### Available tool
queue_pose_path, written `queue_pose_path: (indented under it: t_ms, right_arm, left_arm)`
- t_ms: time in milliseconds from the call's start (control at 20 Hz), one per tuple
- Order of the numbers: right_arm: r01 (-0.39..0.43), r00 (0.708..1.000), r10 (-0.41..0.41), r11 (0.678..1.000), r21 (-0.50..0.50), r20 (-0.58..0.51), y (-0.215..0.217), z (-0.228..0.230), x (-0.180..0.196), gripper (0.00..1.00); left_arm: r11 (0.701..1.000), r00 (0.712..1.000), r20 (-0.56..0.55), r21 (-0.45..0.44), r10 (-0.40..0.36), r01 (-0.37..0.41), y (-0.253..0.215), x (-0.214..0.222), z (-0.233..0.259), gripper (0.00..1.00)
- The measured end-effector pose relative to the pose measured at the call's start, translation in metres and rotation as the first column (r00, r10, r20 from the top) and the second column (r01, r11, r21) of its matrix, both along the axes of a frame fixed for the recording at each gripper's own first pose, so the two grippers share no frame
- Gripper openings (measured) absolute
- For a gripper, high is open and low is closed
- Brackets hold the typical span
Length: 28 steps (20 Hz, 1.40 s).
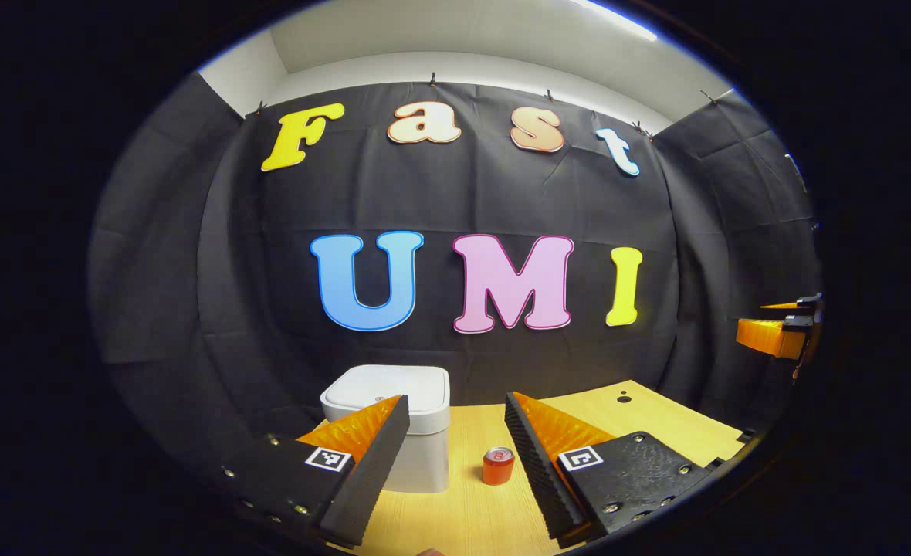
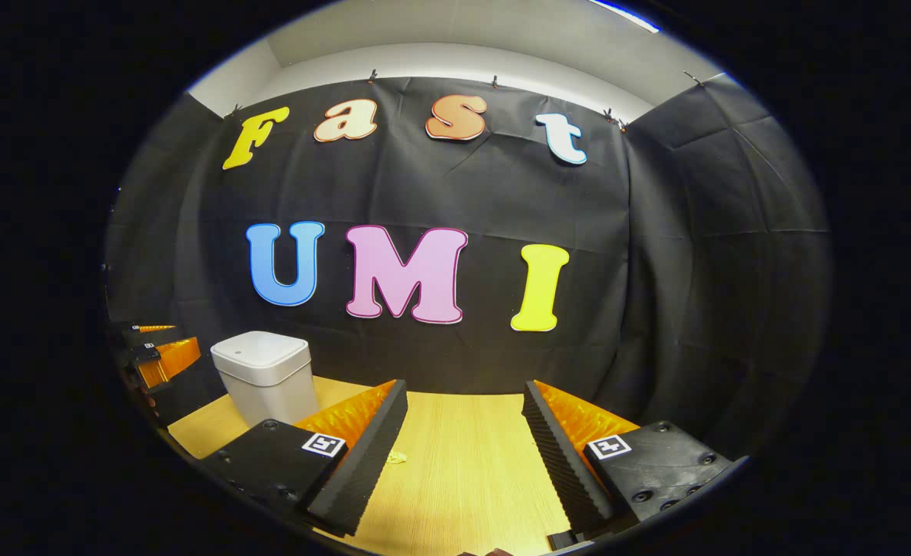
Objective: Press the lid of the desktop garbage bin to open it, pick up the crumpled paper on the desktop and throw it into the bin, then pick up the pop can on the desktop and drop it into the bin, and finally close the garbage bin lid.
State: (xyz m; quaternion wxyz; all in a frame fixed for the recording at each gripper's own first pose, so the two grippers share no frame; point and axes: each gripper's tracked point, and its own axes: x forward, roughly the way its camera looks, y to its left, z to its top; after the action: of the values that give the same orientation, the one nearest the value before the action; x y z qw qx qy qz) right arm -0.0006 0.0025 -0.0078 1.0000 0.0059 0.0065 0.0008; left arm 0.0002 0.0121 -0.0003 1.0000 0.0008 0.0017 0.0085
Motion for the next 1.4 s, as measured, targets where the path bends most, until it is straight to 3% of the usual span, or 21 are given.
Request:
queue_pose_path:
  t_ms: [700,1150,1400]
  right_arm:
    - [0.003,1.000,-0.003,1.000,-0.011,0.003,0.000,0.001,0.002,0.98]
    - [0.012,1.000,-0.012,1.000,-0.018,0.003,0.006,0.004,0.006,0.98]
    - [0.007,1.000,-0.007,0.999,-0.033,0.009,0.014,0.005,0.009,0.98]
  left_arm:
    - [0.999,0.999,0.009,0.021,-0.039,0.038,0.001,0.012,0.009,0.82]
    - [1.000,1.000,0.022,0.018,-0.004,0.003,0.037,0.031,0.017,0.82]
    - [1.000,1.000,0.024,0.026,-0.003,0.002,0.053,0.039,0.019,0.59]
